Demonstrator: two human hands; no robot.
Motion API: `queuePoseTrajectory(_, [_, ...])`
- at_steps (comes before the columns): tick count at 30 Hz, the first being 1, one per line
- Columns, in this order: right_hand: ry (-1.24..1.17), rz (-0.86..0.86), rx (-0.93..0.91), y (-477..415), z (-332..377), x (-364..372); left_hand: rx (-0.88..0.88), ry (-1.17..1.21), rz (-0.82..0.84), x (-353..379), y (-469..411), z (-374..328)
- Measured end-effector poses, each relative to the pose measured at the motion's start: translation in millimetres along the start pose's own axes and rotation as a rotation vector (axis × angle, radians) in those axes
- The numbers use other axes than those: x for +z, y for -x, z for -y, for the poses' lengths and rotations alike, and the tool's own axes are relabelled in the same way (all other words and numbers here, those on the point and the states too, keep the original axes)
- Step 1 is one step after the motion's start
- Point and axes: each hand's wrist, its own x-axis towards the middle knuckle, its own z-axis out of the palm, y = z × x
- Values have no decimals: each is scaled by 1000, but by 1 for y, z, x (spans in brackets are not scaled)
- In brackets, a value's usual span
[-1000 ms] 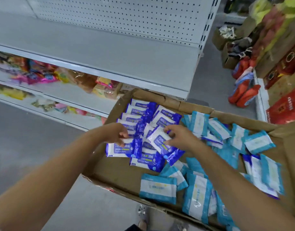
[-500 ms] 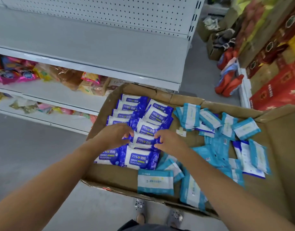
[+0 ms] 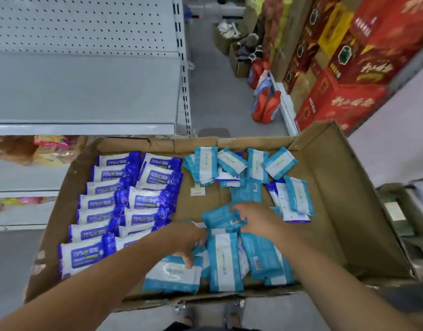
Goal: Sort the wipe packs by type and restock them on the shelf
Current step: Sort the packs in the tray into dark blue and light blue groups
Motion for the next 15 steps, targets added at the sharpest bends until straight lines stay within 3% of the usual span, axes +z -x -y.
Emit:
queuePoseTrajectory(8, [-123,104,76,15,-40,-15,14,218,20,-6,-22,-25])
queuePoseTrajectory(10, [-134,35,96,14,-46,-26,-19,272,37,-24,-21,-21])
queuePoseTrajectory(13, [-212,-216,211,7,-64,-40,-80,271,-232,-63,-31,-8])
queuePoseTrajectory(15, [-168,-258,302,2,-82,-40,-115,352,-484,-84,-50,-2])
